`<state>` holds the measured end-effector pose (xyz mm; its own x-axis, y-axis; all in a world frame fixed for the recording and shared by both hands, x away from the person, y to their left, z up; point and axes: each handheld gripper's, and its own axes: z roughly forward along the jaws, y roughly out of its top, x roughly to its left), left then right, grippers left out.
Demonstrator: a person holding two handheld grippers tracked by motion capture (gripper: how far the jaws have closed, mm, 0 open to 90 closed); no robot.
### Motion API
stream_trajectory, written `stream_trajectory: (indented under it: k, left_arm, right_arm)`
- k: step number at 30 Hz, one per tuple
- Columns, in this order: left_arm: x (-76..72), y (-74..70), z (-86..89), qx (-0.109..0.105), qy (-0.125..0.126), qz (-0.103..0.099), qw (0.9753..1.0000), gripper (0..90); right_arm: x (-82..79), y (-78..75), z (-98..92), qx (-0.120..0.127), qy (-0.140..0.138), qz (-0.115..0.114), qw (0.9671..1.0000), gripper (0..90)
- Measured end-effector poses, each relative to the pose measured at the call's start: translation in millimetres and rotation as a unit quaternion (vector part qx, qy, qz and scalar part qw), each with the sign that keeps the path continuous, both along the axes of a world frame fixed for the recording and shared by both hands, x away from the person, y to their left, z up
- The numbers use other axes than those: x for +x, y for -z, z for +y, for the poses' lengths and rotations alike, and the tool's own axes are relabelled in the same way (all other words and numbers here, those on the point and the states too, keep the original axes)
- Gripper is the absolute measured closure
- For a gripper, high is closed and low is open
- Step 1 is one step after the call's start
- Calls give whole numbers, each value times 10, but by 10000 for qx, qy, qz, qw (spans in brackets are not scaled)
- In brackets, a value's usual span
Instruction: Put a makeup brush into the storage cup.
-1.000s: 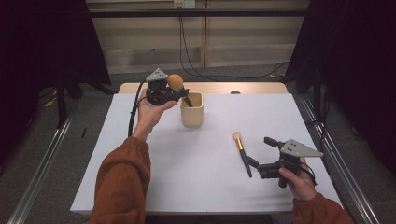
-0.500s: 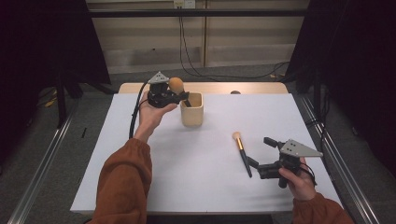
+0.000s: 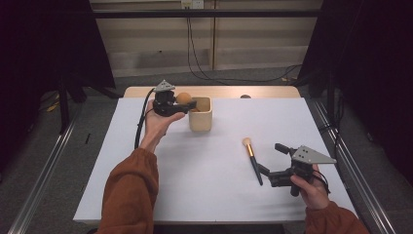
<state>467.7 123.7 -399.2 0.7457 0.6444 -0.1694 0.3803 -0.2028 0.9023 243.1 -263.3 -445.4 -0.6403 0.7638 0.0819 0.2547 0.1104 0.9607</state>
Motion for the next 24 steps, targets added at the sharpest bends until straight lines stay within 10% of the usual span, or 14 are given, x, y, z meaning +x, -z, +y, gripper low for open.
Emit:
stream_trajectory:
  k: [9,24]
  left_arm:
    - [-37,1,-22,39,-195,-59,9998,65]
    - [-199,-53,72,-125,-24,-311,9994,24]
  right_arm:
    - [1,0,4,4,-2,-4,10000,0]
    - [7,3,0,-15,9,-5,10000,0]
